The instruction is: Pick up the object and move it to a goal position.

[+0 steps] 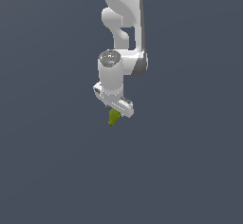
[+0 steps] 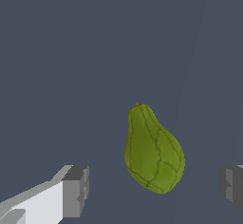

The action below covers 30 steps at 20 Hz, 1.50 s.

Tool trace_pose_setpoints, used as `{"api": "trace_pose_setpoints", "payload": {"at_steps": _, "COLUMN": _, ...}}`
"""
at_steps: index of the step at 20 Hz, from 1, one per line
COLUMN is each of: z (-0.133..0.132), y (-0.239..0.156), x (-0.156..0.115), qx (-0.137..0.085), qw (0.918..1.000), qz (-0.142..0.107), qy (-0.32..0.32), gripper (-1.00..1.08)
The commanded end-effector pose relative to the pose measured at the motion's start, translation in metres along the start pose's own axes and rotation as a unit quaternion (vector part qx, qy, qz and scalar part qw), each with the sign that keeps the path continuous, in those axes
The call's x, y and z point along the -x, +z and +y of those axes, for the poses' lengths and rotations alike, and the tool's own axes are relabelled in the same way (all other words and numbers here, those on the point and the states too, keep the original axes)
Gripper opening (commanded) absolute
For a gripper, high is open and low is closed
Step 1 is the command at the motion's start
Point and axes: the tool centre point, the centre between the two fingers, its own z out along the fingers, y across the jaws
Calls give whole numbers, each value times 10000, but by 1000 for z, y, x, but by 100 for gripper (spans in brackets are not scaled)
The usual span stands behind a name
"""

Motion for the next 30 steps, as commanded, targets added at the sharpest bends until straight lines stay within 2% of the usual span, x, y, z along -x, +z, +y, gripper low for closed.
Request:
{"api": "trace_pose_setpoints", "payload": {"at_steps": 1, "z": 6, "y": 7, "x": 2, "qx": 9, "qw": 9996, "qz": 10, "qy": 265, "gripper": 100}}
{"api": "trace_pose_setpoints", "payload": {"at_steps": 9, "z": 17, "y": 17, "x": 4, "qx": 29, "qw": 9977, "qz": 24, "qy": 680, "gripper": 100}}
{"api": "trace_pose_setpoints", "payload": {"at_steps": 16, "z": 17, "y": 23, "x": 4, "qx": 31, "qw": 9977, "qz": 22, "qy": 674, "gripper": 100}}
{"api": "trace_pose_setpoints", "payload": {"at_steps": 25, "z": 18, "y": 61, "x": 5, "qx": 31, "qw": 9976, "qz": 25, "qy": 696, "gripper": 100}}
{"api": "trace_pose_setpoints", "payload": {"at_steps": 30, "z": 18, "y": 68, "x": 4, "qx": 30, "qw": 9975, "qz": 25, "qy": 700, "gripper": 100}}
